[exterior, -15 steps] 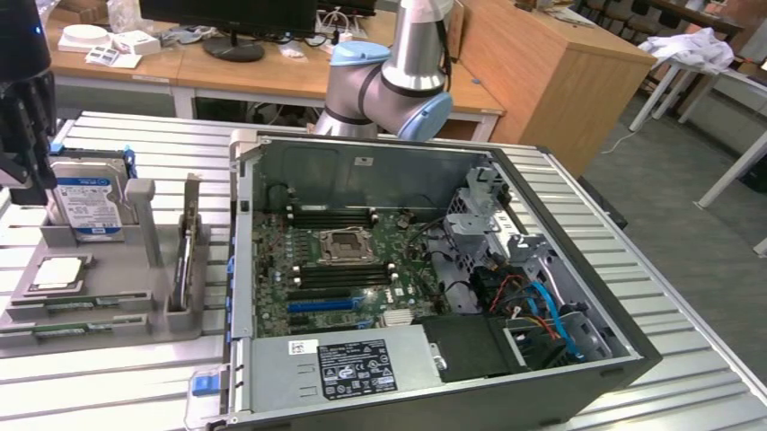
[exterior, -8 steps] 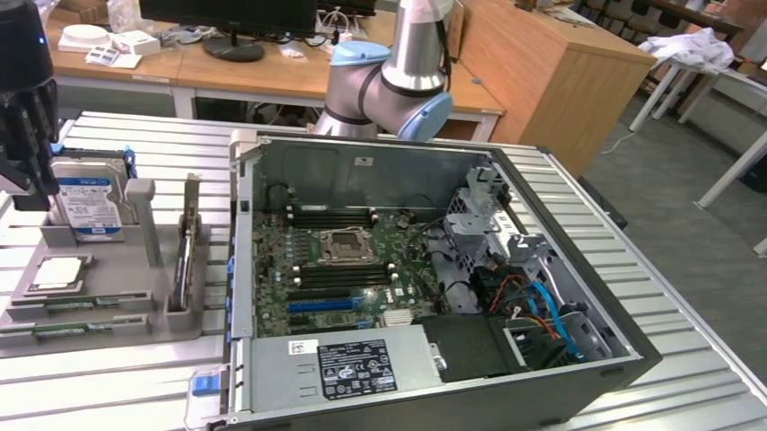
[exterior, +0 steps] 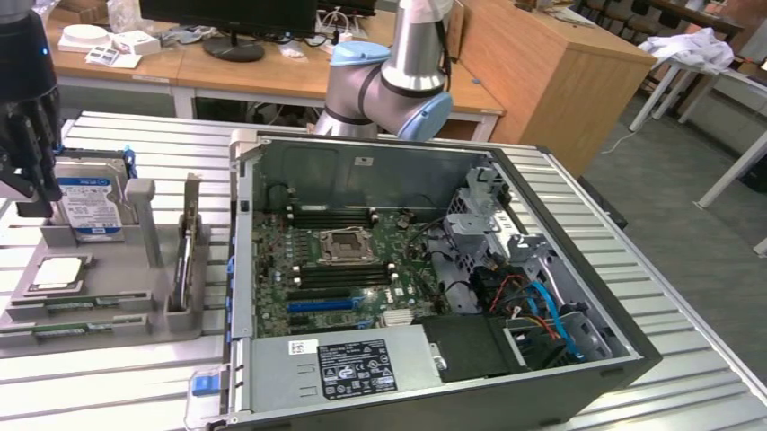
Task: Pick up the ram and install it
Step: 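Pick up the ram and move it above insertion slot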
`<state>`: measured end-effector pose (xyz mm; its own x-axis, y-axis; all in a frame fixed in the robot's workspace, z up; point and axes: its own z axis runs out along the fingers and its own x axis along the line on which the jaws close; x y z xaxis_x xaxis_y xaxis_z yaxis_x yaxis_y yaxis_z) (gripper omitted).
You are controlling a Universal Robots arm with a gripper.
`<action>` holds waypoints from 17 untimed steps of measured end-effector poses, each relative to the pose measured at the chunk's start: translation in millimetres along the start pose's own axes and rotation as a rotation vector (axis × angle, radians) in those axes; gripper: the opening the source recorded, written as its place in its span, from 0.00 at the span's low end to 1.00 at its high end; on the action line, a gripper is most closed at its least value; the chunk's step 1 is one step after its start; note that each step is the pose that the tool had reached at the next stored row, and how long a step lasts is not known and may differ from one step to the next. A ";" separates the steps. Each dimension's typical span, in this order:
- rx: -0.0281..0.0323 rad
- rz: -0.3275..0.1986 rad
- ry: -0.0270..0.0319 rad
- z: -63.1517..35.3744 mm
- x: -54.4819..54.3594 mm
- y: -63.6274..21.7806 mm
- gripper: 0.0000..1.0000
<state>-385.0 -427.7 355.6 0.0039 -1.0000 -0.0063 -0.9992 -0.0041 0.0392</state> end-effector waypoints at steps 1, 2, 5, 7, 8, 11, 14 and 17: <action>0.0000 0.000 0.0000 0.9 0.0 0.0 0.29; 0.0001 0.000 0.0000 2.0 0.0 -0.1 0.29; 0.0000 0.000 0.0001 4.6 0.0 -0.2 0.29; -0.0001 0.000 0.0000 6.0 0.0 -0.2 0.29; -0.0001 0.000 0.0001 6.7 0.0 -0.3 0.29; 0.0000 0.000 0.0000 8.9 0.1 -0.4 0.29; 0.0000 0.000 0.0000 10.9 0.1 -0.4 0.29; -0.0001 0.000 0.0001 12.7 0.1 -0.5 0.29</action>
<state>-385.0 -427.7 342.9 0.0039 -1.0000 -0.0063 -0.9992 -0.0041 0.0392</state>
